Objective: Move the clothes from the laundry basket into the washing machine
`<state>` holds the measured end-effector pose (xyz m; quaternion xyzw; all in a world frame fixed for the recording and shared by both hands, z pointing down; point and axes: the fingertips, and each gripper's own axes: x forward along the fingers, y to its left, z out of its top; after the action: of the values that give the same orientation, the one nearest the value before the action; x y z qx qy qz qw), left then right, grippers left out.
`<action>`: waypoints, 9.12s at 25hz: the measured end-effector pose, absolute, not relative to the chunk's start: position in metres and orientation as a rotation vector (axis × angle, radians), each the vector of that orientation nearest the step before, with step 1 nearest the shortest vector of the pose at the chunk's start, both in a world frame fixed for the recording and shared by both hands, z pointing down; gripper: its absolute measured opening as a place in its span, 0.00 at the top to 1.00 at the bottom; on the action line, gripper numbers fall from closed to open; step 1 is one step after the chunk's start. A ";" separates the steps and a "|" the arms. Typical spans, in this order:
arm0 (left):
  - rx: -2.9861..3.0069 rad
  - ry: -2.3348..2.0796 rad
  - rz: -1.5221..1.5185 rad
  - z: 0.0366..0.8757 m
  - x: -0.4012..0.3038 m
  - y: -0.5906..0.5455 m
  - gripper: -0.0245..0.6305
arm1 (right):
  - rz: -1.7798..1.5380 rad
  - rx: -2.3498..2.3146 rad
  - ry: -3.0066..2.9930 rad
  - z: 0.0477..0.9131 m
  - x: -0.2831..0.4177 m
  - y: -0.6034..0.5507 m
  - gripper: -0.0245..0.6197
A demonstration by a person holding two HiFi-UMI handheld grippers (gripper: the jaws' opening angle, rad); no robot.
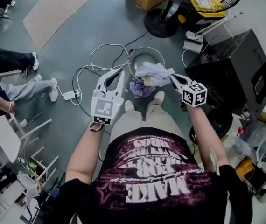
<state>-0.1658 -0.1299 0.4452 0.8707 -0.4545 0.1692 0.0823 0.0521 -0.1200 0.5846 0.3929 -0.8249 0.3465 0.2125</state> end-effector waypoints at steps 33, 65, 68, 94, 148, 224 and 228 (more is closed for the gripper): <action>2.734 -1.021 0.411 0.411 -0.087 -0.092 0.85 | 0.703 1.188 -2.678 0.322 0.040 -0.123 0.95; 2.816 -0.787 0.433 0.423 -0.025 -0.087 0.58 | 0.461 0.933 -3.138 0.111 -0.004 -0.099 0.95; 2.825 -0.810 0.452 0.422 -0.020 -0.091 0.67 | 0.482 0.923 -3.153 0.110 -0.004 -0.098 0.95; 2.773 -0.866 0.052 0.293 -0.075 -0.149 0.94 | 0.488 1.182 -2.818 0.266 0.045 -0.136 0.95; 2.767 -0.779 0.333 0.355 -0.075 -0.111 0.71 | 0.378 1.244 -2.780 0.276 0.025 -0.162 0.84; 2.883 -0.624 0.077 0.274 -0.022 -0.113 0.94 | 0.295 0.805 -2.759 0.314 -0.045 -0.093 0.46; 2.929 -0.525 0.046 0.268 -0.014 -0.098 0.94 | 0.224 0.850 -2.745 0.316 -0.050 -0.088 0.54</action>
<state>-0.0143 -0.0983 0.2677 0.9808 -0.1757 0.0153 0.0829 -0.0498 -0.0884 0.3155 0.2925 -0.9444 0.0771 0.1291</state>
